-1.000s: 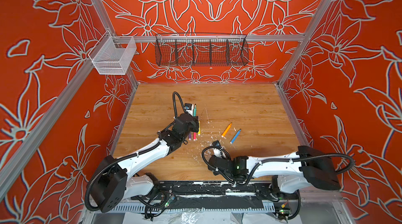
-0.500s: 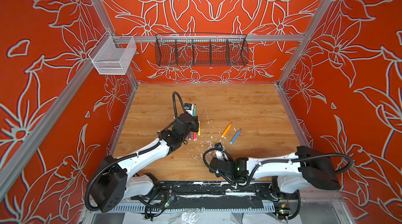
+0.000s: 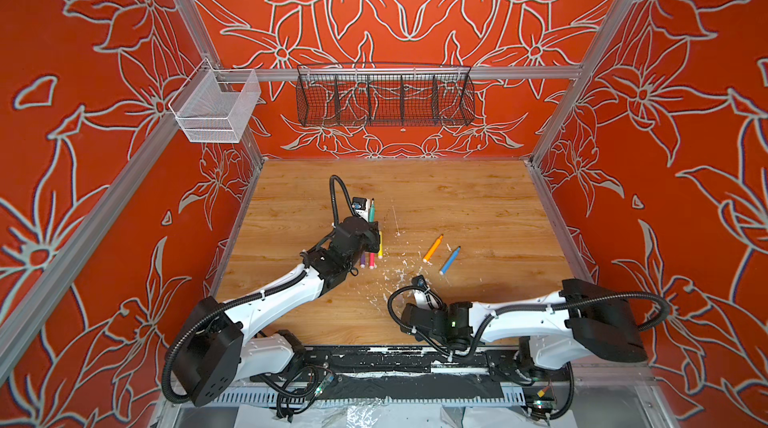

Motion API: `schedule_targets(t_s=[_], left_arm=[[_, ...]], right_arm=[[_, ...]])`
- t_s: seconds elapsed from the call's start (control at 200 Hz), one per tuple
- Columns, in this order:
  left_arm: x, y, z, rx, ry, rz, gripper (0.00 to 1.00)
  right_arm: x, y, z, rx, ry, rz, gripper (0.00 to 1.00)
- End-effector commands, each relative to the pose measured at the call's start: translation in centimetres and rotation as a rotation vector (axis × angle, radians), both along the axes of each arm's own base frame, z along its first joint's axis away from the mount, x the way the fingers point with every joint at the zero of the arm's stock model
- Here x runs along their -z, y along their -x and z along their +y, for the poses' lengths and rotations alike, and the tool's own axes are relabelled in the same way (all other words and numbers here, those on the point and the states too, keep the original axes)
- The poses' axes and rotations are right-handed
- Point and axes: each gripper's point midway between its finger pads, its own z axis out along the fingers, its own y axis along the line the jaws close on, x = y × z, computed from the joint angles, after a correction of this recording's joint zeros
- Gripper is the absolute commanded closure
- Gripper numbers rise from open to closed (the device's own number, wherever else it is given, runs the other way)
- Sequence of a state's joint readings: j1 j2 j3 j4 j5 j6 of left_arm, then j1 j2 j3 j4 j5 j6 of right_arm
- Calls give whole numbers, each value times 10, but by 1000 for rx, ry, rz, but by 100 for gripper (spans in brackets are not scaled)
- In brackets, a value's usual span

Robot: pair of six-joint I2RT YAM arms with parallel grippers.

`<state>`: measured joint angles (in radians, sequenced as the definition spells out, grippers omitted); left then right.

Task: Insert the pens into the pen caps
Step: 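Hold the green marker up with the left gripper while the right gripper lowers over caps, then close the right gripper on a translucent cap standing upright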

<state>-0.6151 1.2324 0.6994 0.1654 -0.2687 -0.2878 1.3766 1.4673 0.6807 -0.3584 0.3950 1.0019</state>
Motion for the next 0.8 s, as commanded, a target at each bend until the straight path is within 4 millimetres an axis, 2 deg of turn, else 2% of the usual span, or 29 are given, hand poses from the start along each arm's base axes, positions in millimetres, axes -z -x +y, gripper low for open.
schedule_targets(t_s=[0.0,0.21,0.51,0.696,0.796], left_arm=[[-11,-3,0,-5,2,-27,100],[-12,-3,0,-5,3,-29,100],[-13,-2,0,-2,5,-30,100],[-13,-2,0,-1,5,-32,100],[-13,-2,-1,0,6,-32,100]], right_arm=[[-1,2,-23,36,51,-8,53],[0,3,-29,41,60,-6,54],[6,1,-24,29,114,-9,54],[10,-5,-32,51,161,-30,54],[10,-6,-37,64,161,-34,66]])
